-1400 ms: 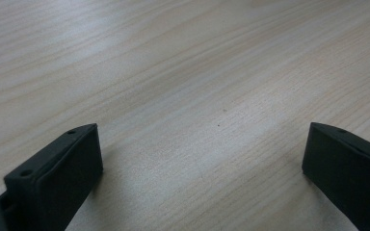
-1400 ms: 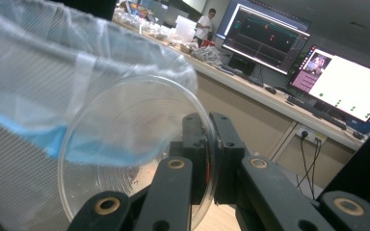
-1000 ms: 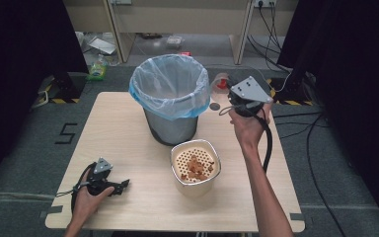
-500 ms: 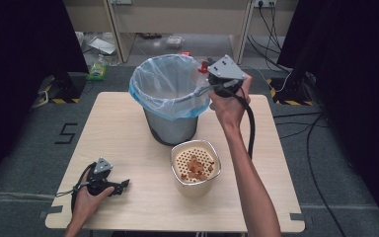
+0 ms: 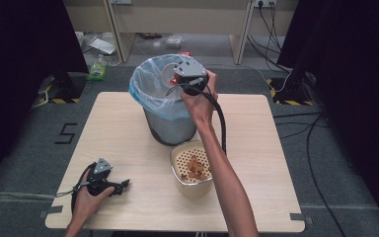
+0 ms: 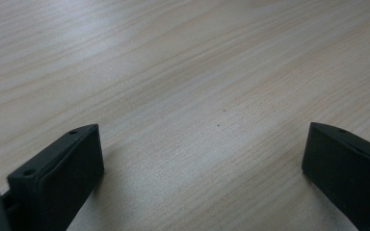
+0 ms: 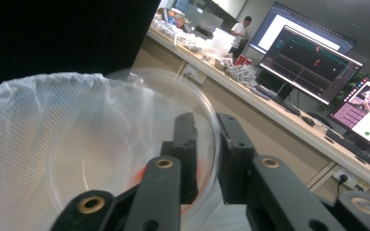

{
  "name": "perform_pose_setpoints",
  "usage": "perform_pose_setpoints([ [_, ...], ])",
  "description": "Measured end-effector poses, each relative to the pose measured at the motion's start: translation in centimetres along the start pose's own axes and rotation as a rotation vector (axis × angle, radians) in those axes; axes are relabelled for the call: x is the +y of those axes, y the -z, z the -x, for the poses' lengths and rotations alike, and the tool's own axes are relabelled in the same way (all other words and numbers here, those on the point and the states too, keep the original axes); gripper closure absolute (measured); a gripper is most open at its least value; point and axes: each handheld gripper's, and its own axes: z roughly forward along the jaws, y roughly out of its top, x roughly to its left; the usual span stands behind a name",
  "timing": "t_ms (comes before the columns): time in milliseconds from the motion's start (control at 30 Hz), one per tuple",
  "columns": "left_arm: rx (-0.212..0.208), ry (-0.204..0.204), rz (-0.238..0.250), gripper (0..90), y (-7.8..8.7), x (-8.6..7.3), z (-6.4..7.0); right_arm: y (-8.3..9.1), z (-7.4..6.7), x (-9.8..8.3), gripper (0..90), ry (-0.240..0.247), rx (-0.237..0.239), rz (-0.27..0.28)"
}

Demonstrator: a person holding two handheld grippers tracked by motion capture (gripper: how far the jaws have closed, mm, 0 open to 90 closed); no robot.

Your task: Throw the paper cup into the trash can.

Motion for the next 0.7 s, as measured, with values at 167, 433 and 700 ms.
perform_pose_setpoints([
  [167, 0.0, 0.003, 0.001, 0.1, 0.0, 0.0, 0.0, -0.4, 0.0, 0.2, 70.5, -0.007, -0.005, -0.005],
  [433, 0.001, 0.004, 0.001, 0.1, 0.0, 0.0, 0.0, 2.7, 2.6, -0.1, 60.6, -0.029, -0.034, -0.016],
  [700, 0.0, 0.005, 0.0, 0.0, 0.0, 0.0, 0.0, 6.1, 5.5, -2.3, 51.9, -0.096, -0.07, -0.061],
])
